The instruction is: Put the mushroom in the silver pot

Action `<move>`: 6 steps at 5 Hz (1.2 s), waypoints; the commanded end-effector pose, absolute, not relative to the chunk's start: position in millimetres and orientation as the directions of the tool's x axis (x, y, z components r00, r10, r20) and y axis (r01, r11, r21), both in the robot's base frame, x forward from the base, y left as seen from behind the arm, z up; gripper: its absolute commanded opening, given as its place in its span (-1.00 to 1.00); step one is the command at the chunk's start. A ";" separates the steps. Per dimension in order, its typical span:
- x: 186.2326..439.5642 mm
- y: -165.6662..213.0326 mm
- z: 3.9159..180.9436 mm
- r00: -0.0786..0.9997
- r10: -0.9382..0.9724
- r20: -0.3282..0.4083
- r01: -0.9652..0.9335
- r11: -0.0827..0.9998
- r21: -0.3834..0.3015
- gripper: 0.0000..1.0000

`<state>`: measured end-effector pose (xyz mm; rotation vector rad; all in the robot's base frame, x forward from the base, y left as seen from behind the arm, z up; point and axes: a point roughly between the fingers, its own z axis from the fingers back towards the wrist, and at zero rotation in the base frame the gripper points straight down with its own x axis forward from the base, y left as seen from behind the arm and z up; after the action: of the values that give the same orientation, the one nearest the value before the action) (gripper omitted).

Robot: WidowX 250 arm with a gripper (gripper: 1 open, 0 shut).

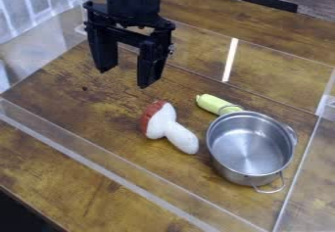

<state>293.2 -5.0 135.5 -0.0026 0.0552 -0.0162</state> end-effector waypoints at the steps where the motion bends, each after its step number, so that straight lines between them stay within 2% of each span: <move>1: 286.9 1.3 130.0 0.987 -0.144 -0.075 0.144 0.990 -0.009 1.00; 3: 284.6 -31.9 103.6 0.913 -0.400 -0.086 0.400 0.916 -0.015 1.00; 4: 284.5 -51.5 84.7 0.872 -0.481 -0.093 0.482 0.876 -0.017 1.00; 6: 286.5 -44.4 50.9 0.778 -0.624 -0.076 0.626 0.780 0.000 1.00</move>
<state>282.1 -48.3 42.8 0.0167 0.1066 -0.6773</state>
